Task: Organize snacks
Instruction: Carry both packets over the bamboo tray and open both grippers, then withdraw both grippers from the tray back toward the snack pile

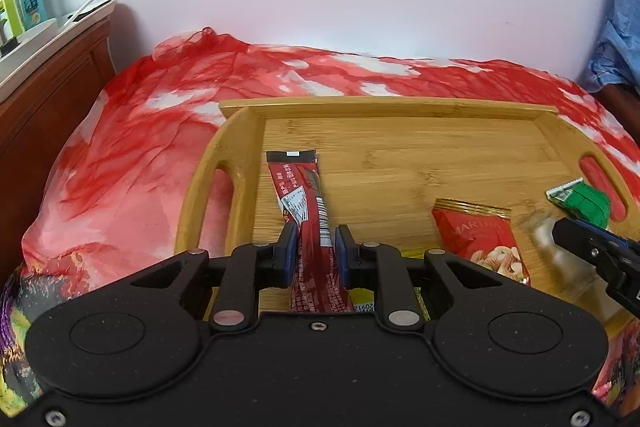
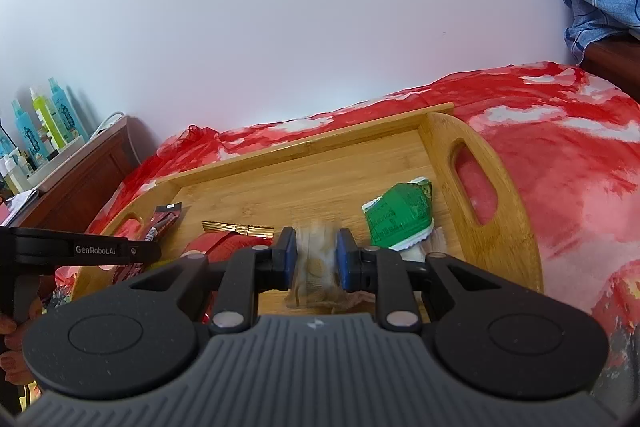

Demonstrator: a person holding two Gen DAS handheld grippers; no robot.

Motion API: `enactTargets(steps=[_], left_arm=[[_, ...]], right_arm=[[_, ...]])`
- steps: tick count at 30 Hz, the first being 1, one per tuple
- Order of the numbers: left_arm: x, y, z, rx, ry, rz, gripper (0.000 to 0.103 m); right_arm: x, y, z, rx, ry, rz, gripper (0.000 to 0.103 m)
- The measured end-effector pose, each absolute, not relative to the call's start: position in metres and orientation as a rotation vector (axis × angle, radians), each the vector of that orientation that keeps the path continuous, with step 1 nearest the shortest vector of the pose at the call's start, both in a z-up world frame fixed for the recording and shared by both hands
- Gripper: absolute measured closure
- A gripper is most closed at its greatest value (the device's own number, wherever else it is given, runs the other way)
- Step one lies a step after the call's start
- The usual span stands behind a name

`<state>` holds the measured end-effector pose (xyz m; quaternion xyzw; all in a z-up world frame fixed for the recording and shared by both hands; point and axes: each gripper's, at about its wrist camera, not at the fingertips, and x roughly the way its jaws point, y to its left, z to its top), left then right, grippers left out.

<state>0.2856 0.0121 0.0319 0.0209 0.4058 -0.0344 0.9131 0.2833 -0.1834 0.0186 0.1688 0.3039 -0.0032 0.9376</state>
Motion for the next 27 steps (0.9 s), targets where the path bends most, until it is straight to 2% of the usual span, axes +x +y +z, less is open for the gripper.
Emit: enactTargets(steps=[5, 7, 9, 10, 11, 14, 20, 24, 27], left_arm=[[0.283, 0.008, 0.032, 0.033, 0.831, -0.080, 0.083], [0.281, 0.006, 0.033, 0.044, 0.829, -0.079, 0.079], [0.277, 0.004, 0.036, 0.049, 0.824, -0.074, 0.067], [0.275, 0.004, 0.037, 0.050, 0.821, -0.074, 0.063], [0.272, 0.004, 0.039, 0.049, 0.817, -0.075, 0.057], [0.263, 0.007, 0.047, 0.039, 0.807, -0.086, 0.047], [0.238, 0.009, 0.059, 0.051, 0.777, -0.099, 0.026], [0.217, 0.009, 0.064, 0.041, 0.774, -0.112, 0.021], [0.202, 0.008, 0.065, 0.044, 0.773, -0.126, 0.013]], right_arm=[[0.282, -0.182, 0.019, 0.332, 0.615, -0.004, 0.072], [0.280, -0.182, 0.021, 0.334, 0.602, -0.001, 0.070], [0.277, -0.182, 0.025, 0.336, 0.585, 0.004, 0.059], [0.275, -0.183, 0.027, 0.334, 0.573, 0.003, 0.047], [0.272, -0.183, 0.030, 0.333, 0.557, 0.004, 0.041], [0.264, -0.184, 0.037, 0.327, 0.524, -0.004, 0.030], [0.245, -0.182, 0.043, 0.312, 0.501, -0.006, 0.020], [0.227, -0.178, 0.047, 0.283, 0.486, -0.011, 0.014], [0.214, -0.173, 0.052, 0.248, 0.472, -0.015, 0.014]])
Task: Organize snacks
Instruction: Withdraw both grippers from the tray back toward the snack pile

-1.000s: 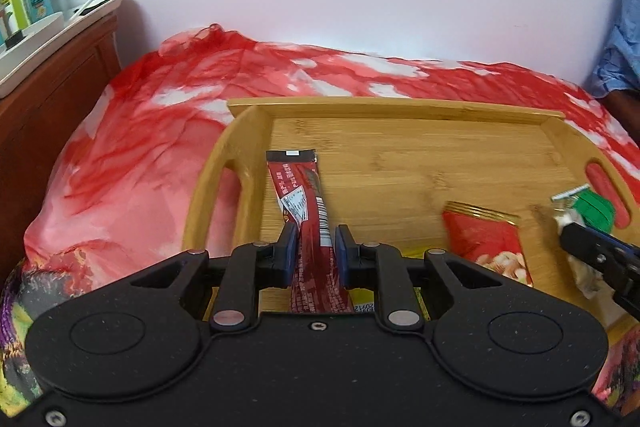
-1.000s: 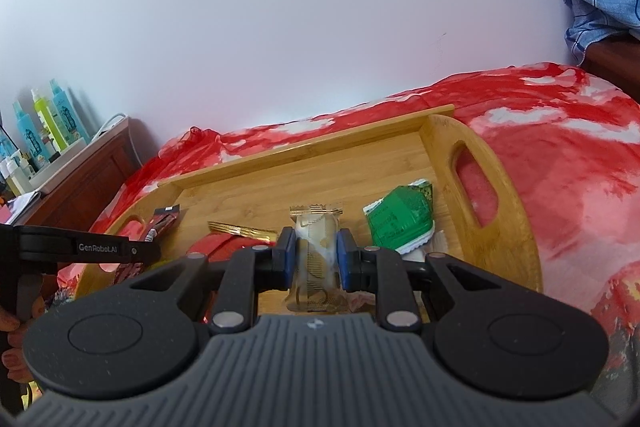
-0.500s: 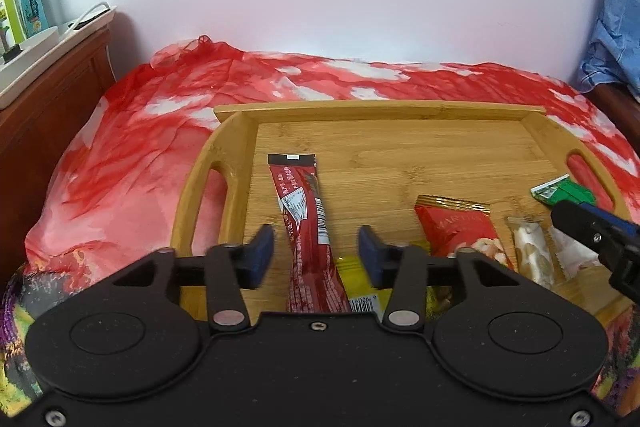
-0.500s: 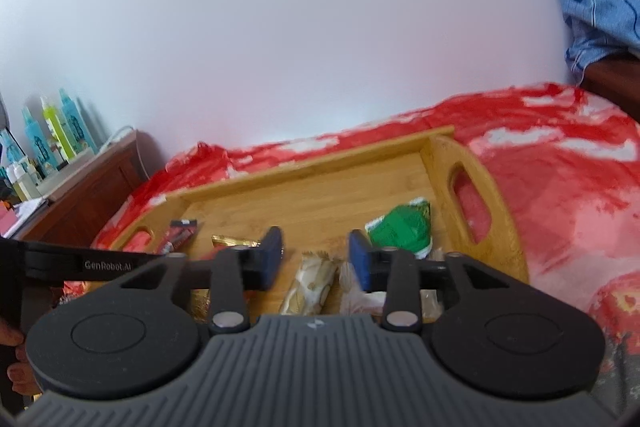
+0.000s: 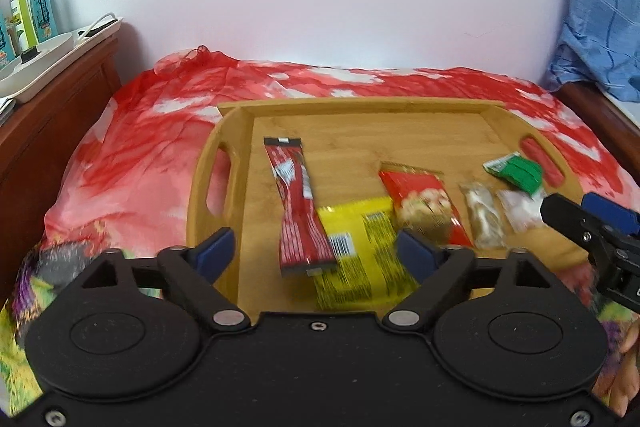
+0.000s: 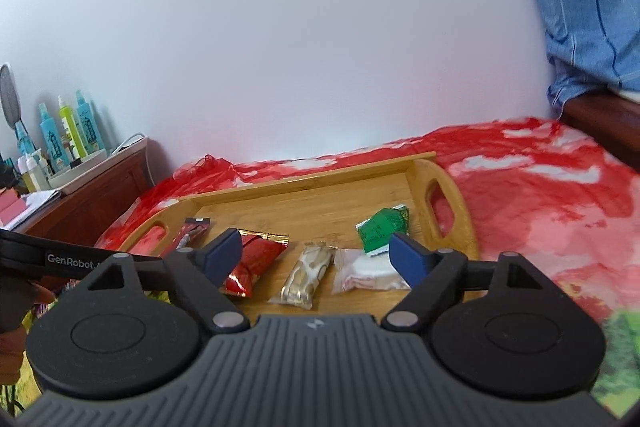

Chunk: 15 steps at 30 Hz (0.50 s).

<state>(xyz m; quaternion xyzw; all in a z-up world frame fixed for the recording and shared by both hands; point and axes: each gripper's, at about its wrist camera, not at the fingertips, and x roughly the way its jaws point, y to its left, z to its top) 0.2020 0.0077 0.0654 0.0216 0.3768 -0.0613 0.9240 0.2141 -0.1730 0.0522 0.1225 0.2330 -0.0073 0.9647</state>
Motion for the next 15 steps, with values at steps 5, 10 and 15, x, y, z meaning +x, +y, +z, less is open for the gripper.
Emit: enactTargets(steps=[5, 10, 15], left_arm=[[0.175, 0.005, 0.063, 0.057, 0.771, -0.157, 0.010], [0.146, 0.004, 0.059, 0.071, 0.759, -0.201, 0.009], [0.120, -0.003, 0.054, 0.158, 0.760, -0.173, 0.045]], right_arm=[[0.193, -0.164, 0.057, 0.178, 0.459, -0.020, 0.012], [0.169, -0.157, 0.054, 0.167, 0.453, -0.068, 0.012], [0.148, -0.148, 0.052, 0.173, 0.446, -0.091, 0.013]])
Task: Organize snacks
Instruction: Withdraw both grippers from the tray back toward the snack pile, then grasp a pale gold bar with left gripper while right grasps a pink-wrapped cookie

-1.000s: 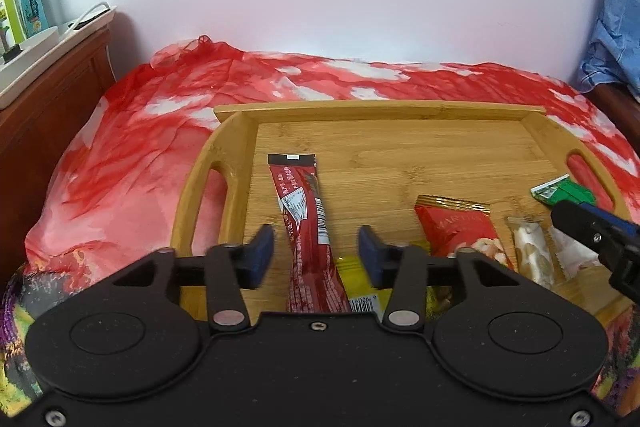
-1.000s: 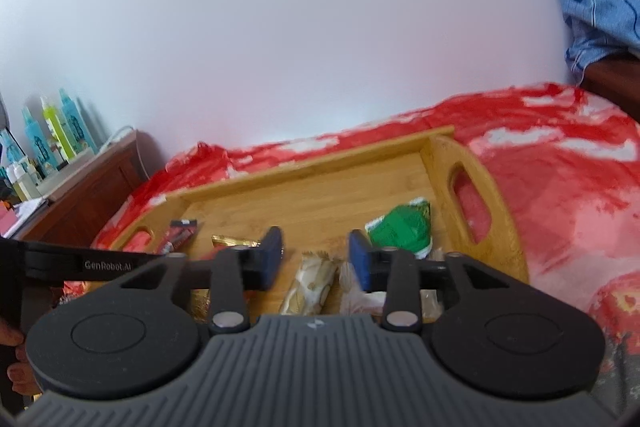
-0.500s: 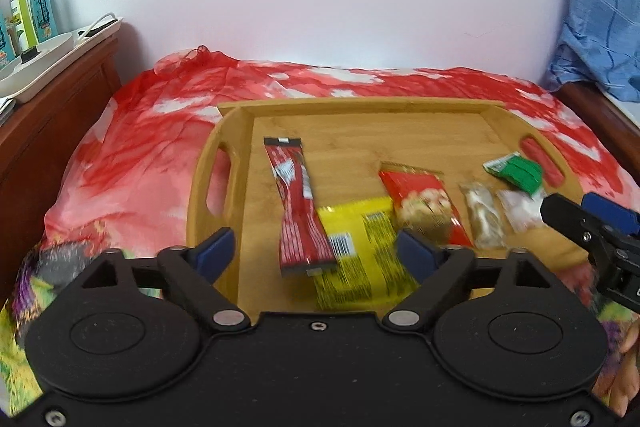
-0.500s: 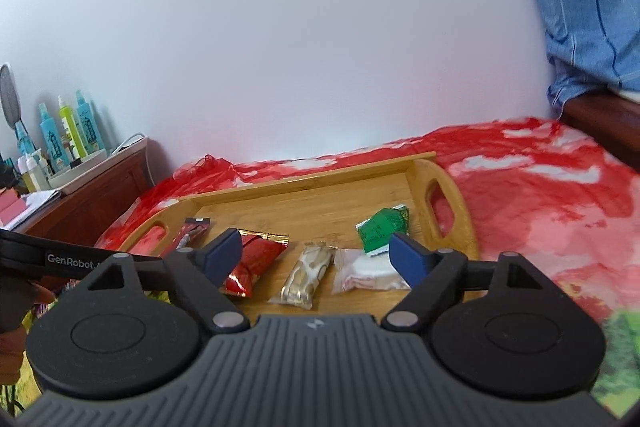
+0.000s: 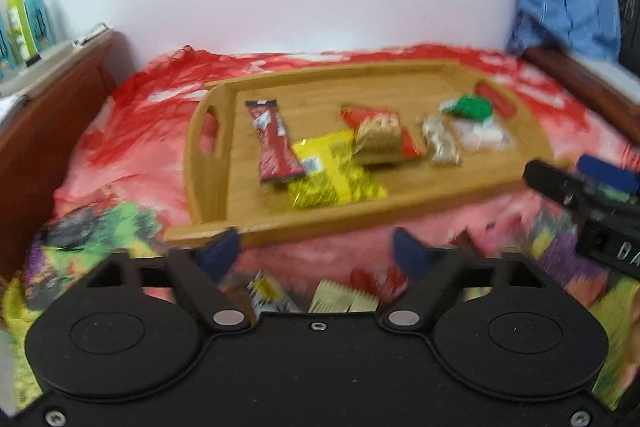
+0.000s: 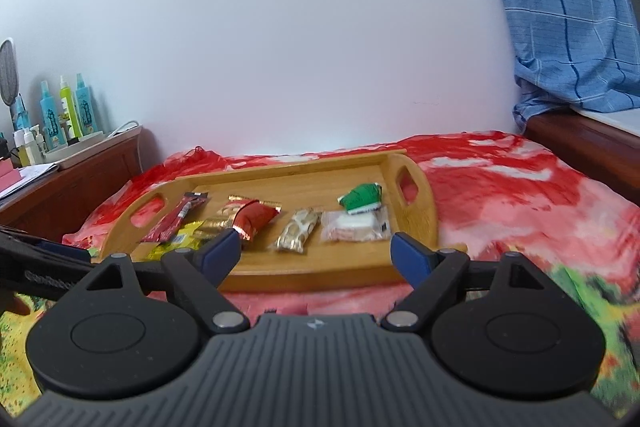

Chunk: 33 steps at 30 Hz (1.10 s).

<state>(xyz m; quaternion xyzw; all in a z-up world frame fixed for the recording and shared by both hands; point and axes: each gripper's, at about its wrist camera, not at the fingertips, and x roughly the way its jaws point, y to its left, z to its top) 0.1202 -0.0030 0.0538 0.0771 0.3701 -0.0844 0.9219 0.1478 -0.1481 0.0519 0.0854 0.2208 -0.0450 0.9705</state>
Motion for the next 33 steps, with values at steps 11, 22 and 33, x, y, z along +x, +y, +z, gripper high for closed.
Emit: enactTargets(steps=[11, 22, 33], left_arm=[[0.082, 0.007, 0.036, 0.128, 0.811, -0.264, 0.069], [0.086, 0.016, 0.021, 0.105, 0.842, -0.211, 0.058], [0.085, 0.017, 0.020, 0.041, 0.843, -0.227, 0.067]], right_arm=[[0.127, -0.139, 0.037, 0.213, 0.557, -0.082, 0.035], [0.135, -0.122, 0.021, 0.174, 0.629, -0.049, 0.038], [0.138, -0.113, 0.016, 0.128, 0.655, -0.054, 0.064]])
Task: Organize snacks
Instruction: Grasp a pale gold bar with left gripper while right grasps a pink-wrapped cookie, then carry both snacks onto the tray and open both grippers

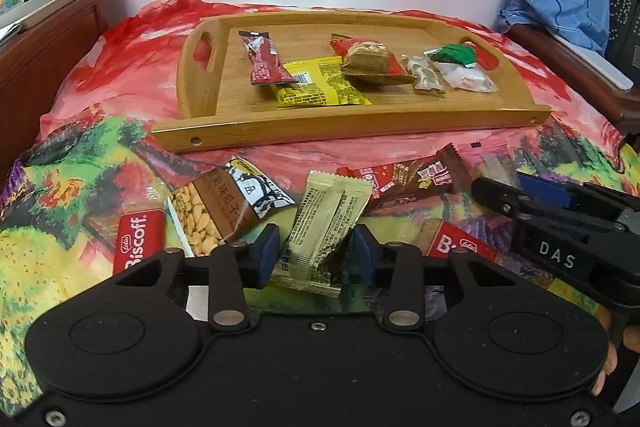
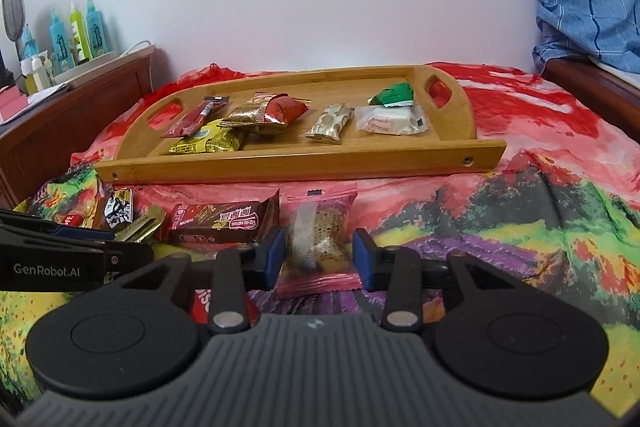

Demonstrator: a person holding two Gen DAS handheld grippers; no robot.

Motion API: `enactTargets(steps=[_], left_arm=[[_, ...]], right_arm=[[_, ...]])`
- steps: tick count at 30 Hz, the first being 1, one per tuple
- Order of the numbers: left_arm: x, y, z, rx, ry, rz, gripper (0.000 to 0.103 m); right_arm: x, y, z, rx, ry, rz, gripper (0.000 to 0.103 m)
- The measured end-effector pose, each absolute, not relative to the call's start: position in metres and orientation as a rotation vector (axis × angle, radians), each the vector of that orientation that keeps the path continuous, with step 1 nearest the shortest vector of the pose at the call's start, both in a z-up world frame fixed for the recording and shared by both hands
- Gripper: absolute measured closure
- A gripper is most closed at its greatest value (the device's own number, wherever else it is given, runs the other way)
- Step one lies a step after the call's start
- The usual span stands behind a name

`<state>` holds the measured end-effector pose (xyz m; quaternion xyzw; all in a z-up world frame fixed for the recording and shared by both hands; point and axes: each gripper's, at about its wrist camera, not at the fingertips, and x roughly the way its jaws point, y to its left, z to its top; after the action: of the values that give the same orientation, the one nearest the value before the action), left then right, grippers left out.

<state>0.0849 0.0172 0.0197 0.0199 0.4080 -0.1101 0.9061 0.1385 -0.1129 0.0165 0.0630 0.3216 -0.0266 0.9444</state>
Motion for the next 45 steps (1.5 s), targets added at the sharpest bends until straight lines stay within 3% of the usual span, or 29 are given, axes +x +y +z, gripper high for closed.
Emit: enactTargets(steps=[7, 25, 35, 45], left_arm=[[0.082, 0.011, 0.023, 0.038, 0.842, -0.206, 0.072], [0.100, 0.011, 0.059, -0.002, 0.820, -0.129, 0.072], [0.156, 0.004, 0.105, -0.056, 0.749, -0.145, 0.072], [0.235, -0.006, 0.108, -0.119, 0.746, -0.144, 0.072]], right_arm=[[0.136, -0.116, 0.020, 0.147, 0.635, -0.055, 0.070], [0.147, -0.154, 0.055, 0.273, 0.552, -0.078, 0.070], [0.200, -0.199, 0.084, 0.346, 0.474, -0.073, 0.070], [0.261, -0.237, 0.072, 0.398, 0.475, -0.032, 0.069]])
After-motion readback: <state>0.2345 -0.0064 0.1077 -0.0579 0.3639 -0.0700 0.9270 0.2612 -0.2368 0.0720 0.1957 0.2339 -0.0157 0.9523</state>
